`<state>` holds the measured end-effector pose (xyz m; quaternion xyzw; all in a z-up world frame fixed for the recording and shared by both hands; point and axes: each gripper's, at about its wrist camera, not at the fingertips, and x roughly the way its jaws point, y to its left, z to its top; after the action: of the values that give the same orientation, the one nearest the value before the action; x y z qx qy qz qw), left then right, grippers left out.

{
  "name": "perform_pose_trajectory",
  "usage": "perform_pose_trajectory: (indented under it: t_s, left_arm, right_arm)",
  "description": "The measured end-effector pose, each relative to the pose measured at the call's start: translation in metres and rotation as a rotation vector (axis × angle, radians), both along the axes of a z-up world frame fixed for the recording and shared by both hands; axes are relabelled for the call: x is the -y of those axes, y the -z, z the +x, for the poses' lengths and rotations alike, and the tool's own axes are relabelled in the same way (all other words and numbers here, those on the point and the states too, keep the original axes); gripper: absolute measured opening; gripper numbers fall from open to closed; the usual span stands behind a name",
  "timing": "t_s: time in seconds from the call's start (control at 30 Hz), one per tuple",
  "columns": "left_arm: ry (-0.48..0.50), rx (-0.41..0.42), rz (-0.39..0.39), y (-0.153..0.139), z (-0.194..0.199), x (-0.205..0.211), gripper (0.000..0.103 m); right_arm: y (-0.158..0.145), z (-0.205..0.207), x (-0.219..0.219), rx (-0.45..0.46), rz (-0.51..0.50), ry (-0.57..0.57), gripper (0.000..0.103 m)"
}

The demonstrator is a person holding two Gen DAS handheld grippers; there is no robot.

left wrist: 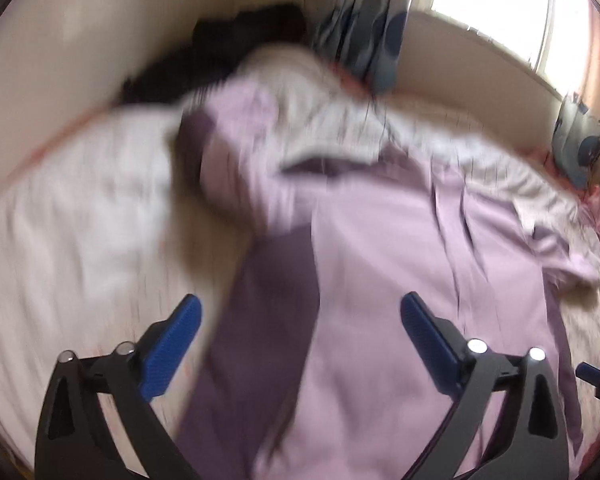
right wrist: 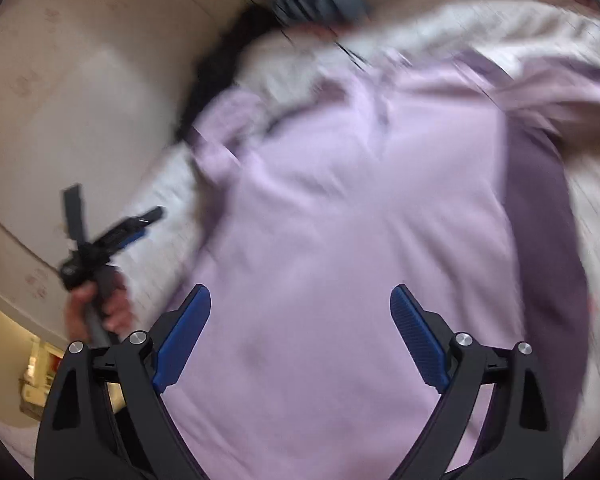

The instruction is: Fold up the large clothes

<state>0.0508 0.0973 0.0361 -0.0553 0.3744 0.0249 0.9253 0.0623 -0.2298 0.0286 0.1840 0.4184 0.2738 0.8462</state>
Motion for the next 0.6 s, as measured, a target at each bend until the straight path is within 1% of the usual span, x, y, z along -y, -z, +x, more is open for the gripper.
perform_pose_trajectory:
  t_s: [0.03,0.07,0.1,0.13,0.17,0.2,0.27,0.3,0.33,0.37,0.4,0.43,0.47,0.5,0.53,0.57,0.6]
  left_arm:
    - [0.004,0.014,0.044,-0.008,0.018,0.001,0.096]
    - [-0.001,0.022,0.093,-0.012,0.036,0.003,0.096]
    - [-0.013,0.038,0.185,-0.018,0.059,0.005,0.096]
    - [-0.021,0.045,0.266,-0.021,0.082,0.006,0.096]
    - [-0.024,0.044,0.335,-0.022,0.104,0.007,0.096]
    - [-0.03,0.033,0.416,-0.019,0.136,0.01,0.096]
    - [-0.047,-0.009,0.549,-0.009,0.197,0.019,0.096]
    - [-0.054,-0.018,0.597,-0.004,0.22,0.021,0.096]
    - [-0.056,-0.028,0.658,0.003,0.246,0.025,0.096]
    - [-0.059,-0.038,0.72,0.011,0.272,0.028,0.096]
    - [-0.069,-0.058,0.782,0.022,0.301,0.03,0.096]
    - [-0.086,-0.083,0.808,0.03,0.323,0.028,0.096]
    - [-0.107,-0.114,0.815,0.038,0.342,0.024,0.096]
    - [-0.137,-0.159,0.815,0.051,0.364,0.016,0.096]
    - [-0.168,-0.199,0.829,0.062,0.377,0.008,0.096]
    - [-0.195,-0.261,0.836,0.08,0.393,-0.005,0.092]
    - [-0.211,-0.308,0.821,0.091,0.398,-0.015,0.074]
  right_arm:
    - [-0.001,0.002,-0.005,0.017,0.006,-0.006,0.089]
    - [0.0,0.007,-0.02,0.031,0.021,-0.02,0.09]
    - [0.003,0.009,-0.031,0.035,0.03,-0.033,0.09]
    - [0.012,0.01,-0.044,0.043,0.039,-0.06,0.09]
    - [0.021,0.01,-0.053,0.051,0.035,-0.078,0.09]
    - [0.031,0.008,-0.06,0.06,0.026,-0.093,0.09]
    - [0.064,0.003,-0.071,0.058,0.01,-0.12,0.09]
    - [0.08,0.002,-0.068,0.045,0.027,-0.114,0.09]
    - [0.093,-0.001,-0.064,0.019,0.048,-0.105,0.09]
    - [0.107,0.002,-0.059,-0.028,0.078,-0.09,0.09]
    - [0.113,0.005,-0.056,-0.046,0.097,-0.089,0.09]
    - [0.116,0.009,-0.055,-0.059,0.121,-0.092,0.09]
    - [0.117,0.012,-0.053,-0.068,0.138,-0.098,0.09]
    - [0.118,0.012,-0.052,-0.071,0.144,-0.104,0.09]
    - [0.117,0.011,-0.051,-0.067,0.147,-0.113,0.09]
    - [0.117,0.008,-0.051,-0.064,0.146,-0.114,0.09]
    - [0.117,0.007,-0.052,-0.063,0.141,-0.115,0.09]
